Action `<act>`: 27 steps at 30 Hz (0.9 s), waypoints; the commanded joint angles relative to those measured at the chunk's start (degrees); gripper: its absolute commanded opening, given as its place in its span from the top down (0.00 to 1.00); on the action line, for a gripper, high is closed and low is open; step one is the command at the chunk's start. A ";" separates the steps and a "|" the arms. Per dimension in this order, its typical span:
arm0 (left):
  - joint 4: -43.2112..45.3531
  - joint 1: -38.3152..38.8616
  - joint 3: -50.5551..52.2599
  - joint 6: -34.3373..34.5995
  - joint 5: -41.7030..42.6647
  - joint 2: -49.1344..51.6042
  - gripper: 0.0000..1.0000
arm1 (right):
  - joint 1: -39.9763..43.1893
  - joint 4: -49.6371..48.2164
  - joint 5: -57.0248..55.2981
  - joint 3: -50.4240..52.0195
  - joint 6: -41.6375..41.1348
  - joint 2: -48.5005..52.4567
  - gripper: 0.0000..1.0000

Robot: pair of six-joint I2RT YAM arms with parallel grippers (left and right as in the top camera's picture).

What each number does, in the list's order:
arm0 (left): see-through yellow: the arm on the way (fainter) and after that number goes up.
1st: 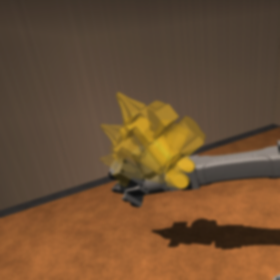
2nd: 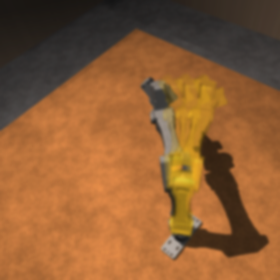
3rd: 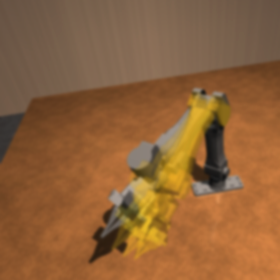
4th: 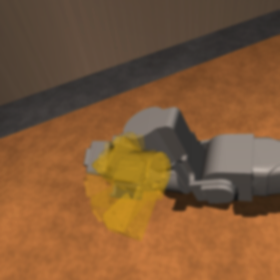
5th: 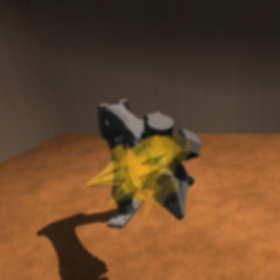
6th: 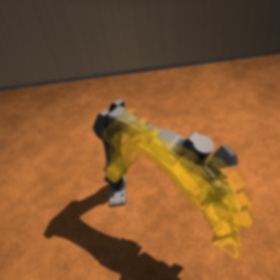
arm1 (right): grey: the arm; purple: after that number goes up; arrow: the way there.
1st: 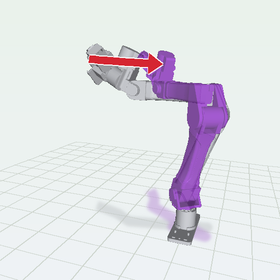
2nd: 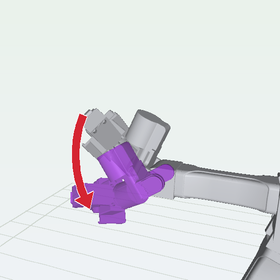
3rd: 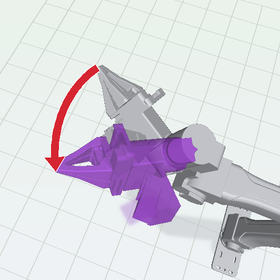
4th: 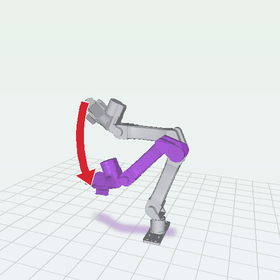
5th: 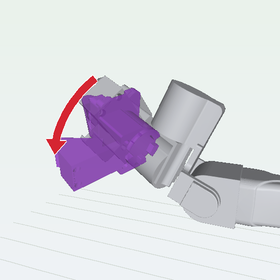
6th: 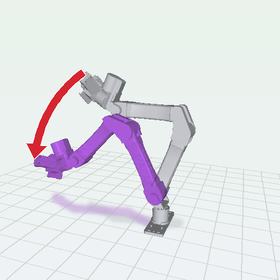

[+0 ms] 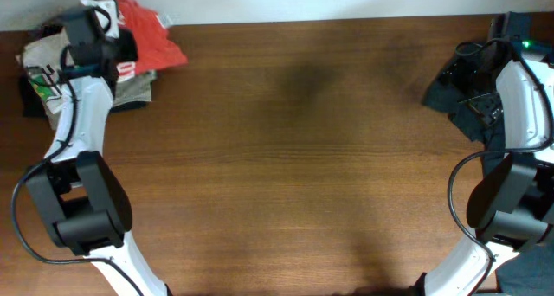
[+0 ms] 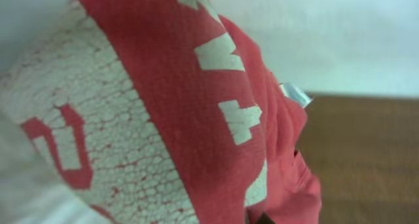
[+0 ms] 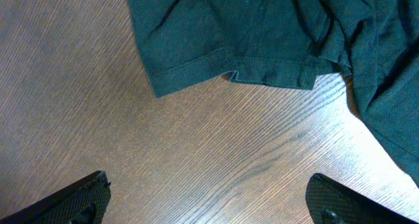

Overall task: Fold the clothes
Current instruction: 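Carry the bundle to the top-left clothes stack with the left gripper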

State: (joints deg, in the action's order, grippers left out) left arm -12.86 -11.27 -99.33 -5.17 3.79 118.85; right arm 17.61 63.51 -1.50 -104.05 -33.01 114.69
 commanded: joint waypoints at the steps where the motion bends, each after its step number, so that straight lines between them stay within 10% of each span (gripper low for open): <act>1: 0.20 -1.07 -4.35 1.31 -0.92 0.17 0.99 | 0.04 0.15 -0.70 -0.37 -0.50 -0.17 0.01; 27: 0.20 -9.57 -5.57 -0.76 -5.84 1.55 0.99 | 0.04 0.15 -0.72 -0.37 -0.50 -0.17 0.01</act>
State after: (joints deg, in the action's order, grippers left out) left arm -13.02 -20.34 -102.67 -4.99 0.51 118.96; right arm 17.61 63.51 -1.52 -104.05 -32.97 114.69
